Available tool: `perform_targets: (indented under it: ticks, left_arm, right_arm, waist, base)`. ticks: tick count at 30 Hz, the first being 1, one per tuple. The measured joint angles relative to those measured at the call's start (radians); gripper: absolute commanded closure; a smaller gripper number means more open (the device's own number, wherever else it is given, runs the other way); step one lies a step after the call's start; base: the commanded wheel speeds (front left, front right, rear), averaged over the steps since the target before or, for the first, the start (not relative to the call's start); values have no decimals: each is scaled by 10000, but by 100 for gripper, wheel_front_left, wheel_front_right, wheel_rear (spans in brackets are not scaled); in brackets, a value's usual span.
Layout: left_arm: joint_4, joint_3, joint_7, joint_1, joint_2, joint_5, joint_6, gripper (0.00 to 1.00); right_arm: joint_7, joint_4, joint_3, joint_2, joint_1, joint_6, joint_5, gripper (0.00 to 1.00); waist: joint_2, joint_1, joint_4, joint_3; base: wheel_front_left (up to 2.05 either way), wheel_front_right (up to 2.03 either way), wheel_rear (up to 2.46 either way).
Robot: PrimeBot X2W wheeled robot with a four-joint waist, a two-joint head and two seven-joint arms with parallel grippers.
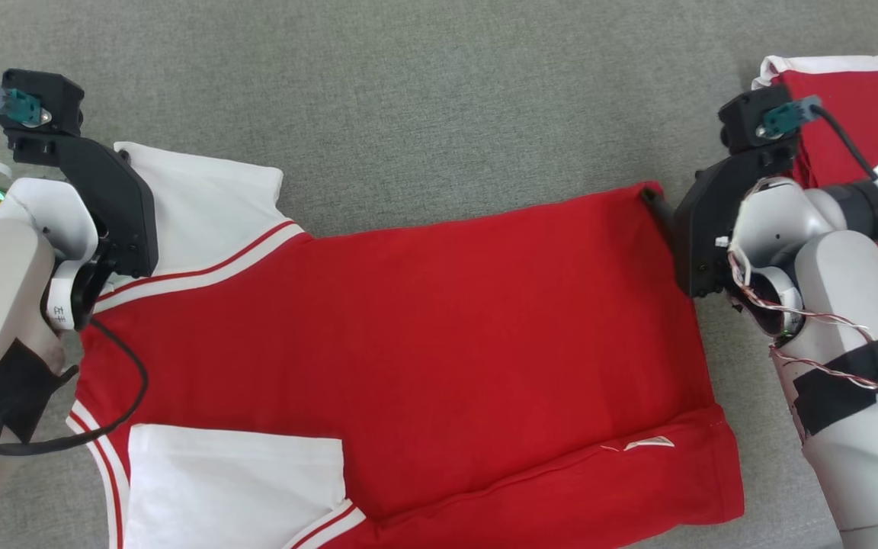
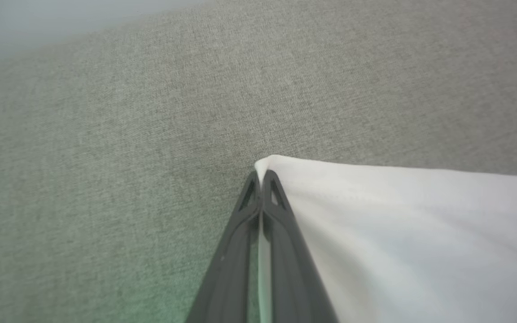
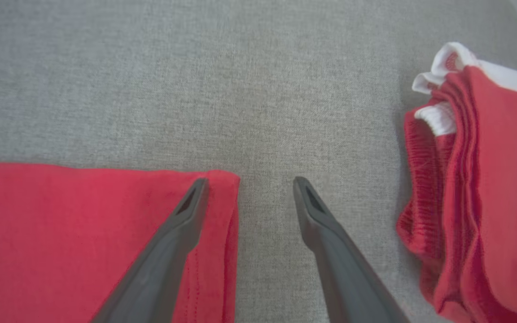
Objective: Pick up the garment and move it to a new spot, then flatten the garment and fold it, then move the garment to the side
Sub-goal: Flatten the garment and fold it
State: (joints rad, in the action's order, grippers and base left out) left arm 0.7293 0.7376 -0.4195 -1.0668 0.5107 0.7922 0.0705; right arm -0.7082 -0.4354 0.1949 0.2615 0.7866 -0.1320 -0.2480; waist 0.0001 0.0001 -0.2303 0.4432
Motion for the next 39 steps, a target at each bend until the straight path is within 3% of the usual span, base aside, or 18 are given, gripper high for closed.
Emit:
perform_targets:
  ticks: [1, 3, 5, 6, 9, 11, 13, 19, 26, 35, 39]
  left_arm:
    - [-21, 4, -4, -8, 4, 0, -2, 100]
    - [-67, 4, -10, -14, 4, 6, -2, 100]
    - [-94, -25, 19, -15, -2, 69, -2, 100]
    - [-90, -21, 42, -17, -4, 84, -2, 100]
    - [-40, -23, 44, -27, -4, 94, -15, 100]
    - [12, -25, 50, -31, 0, 105, -61, 100]
    - [6, -19, 303, -31, 2, 102, -161, 100]
    - [86, -105, 1762, 29, -240, -6, -245, 100]
    - [92, -63, 3567, 483, -573, -408, 8, 100]
    - [-625, 15, 4798, 1794, -585, -439, 35, 100]
    - [-1473, 23, 5381, 2529, -533, -445, 318, 100]
  right_arm:
    - [-21, -176, 125, 35, 77, 2, -59, 15]
    - [44, -408, 290, 100, 234, 2, -167, 16]
    - [44, -639, 512, 153, 388, 2, -328, 40]
    - [19, -821, 721, 159, 432, 2, -493, 47]
    - [-144, -1014, 966, 245, 556, 2, -719, 55]
    - [-148, -1064, 1074, 307, 569, 0, -819, 67]
    - [0, -1104, 1114, 332, 594, 0, -865, 100]
    - [1177, -1233, 1120, 403, 504, 2, -1066, 100]
    - [2777, -932, 915, 851, 95, 2, -1442, 100]
    - [3346, 138, 1049, 1363, -1464, 0, -2426, 100]
    - [3202, 736, 842, 1655, -2377, 2, -2499, 100]
  waist:
    - [0, -1, 18, 21]
    - [-1, 0, 56, 57]
    - [-1, -1, 87, 89]
    - [0, -1, 110, 100]
    - [-1, -1, 129, 75]
    - [-1, -1, 138, 55]
    - [0, -1, 145, 28]
    - [0, 0, 240, -164]
    - [0, 0, 534, -563]
    - [-1, -1, 881, -1265]
    - [-1, -2, 1040, -1630]
  base:
    - [0, 0, 0]
    - [0, 0, 0]
    - [0, 0, 0]
    - [0, 0, 0]
    - [0, 0, 0]
    - [0, 0, 0]
    - [0, 0, 0]
    - [0, 0, 0]
    - [0, 0, 0]
    - [0, 0, 0]
    - [0, 0, 0]
